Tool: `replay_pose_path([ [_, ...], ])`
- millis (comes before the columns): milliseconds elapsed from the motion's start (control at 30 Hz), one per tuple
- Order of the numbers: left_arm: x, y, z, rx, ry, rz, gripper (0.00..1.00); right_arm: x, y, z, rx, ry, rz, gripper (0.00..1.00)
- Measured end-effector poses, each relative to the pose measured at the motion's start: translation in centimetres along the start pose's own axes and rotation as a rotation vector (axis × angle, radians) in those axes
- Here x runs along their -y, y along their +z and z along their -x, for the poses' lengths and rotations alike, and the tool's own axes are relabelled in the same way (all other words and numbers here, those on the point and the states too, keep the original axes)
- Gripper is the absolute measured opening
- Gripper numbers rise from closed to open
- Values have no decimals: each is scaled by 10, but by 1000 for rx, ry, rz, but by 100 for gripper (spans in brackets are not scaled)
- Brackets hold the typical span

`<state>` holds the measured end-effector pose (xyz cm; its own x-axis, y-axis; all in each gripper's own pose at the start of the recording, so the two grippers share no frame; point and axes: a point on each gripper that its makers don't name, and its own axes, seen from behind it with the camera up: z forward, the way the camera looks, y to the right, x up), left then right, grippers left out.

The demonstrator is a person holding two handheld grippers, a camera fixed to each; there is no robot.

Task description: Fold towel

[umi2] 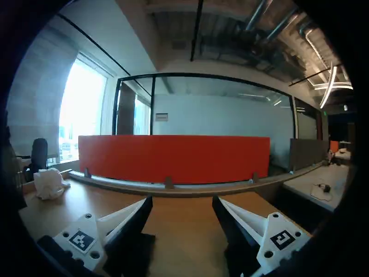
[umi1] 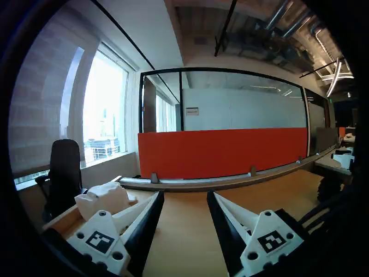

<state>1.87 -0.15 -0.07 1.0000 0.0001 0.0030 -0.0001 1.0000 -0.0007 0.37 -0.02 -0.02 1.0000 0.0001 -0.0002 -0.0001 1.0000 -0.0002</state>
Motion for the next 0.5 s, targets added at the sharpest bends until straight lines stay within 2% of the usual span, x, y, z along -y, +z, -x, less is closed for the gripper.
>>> replay_pose_path([
  [267,1,-2,-30,15,-1,3,67,-3,-4,-34,-2,4,17,100],
  [500,1,-2,-35,37,-1,10,67,-3,-6,-44,9,12,29,100],
])
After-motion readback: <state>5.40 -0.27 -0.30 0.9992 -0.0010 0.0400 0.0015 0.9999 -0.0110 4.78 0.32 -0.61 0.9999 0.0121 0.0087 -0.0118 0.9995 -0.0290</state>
